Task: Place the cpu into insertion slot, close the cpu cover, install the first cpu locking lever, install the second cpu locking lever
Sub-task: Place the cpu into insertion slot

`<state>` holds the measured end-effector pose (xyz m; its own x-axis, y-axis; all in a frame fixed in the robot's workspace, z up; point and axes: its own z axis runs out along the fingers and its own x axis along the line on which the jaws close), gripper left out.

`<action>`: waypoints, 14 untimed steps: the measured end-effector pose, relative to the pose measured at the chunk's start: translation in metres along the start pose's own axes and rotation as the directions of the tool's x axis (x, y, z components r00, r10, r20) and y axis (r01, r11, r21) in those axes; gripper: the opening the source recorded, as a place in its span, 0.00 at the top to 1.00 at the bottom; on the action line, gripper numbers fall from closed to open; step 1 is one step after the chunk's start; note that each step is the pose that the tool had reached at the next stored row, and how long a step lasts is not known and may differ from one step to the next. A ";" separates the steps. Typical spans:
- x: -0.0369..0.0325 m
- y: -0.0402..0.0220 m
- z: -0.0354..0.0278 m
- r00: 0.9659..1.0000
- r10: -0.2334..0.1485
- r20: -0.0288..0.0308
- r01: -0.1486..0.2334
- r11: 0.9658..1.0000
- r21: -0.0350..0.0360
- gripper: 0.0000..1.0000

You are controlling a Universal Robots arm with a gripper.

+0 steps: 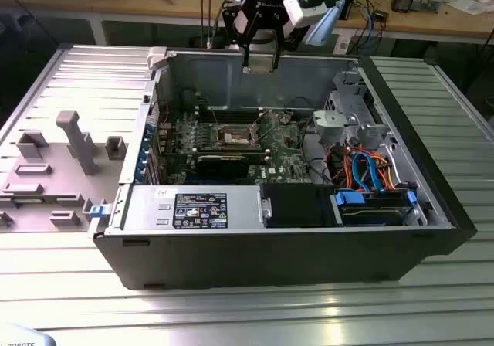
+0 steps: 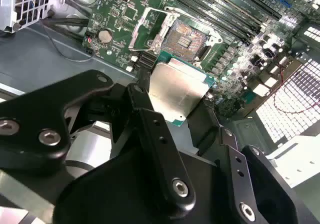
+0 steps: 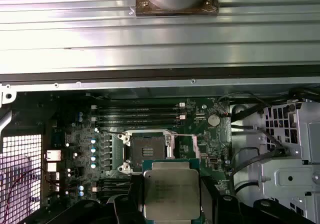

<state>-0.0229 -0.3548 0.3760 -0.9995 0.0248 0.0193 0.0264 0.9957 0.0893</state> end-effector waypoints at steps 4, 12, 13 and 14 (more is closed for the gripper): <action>0.0000 0.0000 0.0000 1.000 0.000 0.000 0.000 1.000 0.000 0.46; 0.0000 0.0000 0.0001 1.000 0.021 0.002 -0.021 1.000 0.000 0.46; 0.0000 0.0000 0.0001 0.999 0.042 0.004 -0.042 0.999 -0.001 0.46; 0.0000 0.0000 0.0002 0.998 0.061 0.005 -0.061 0.998 -0.001 0.46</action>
<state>-0.0229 -0.3548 0.3758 -0.9961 0.0862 0.0194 0.0876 0.9922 0.0892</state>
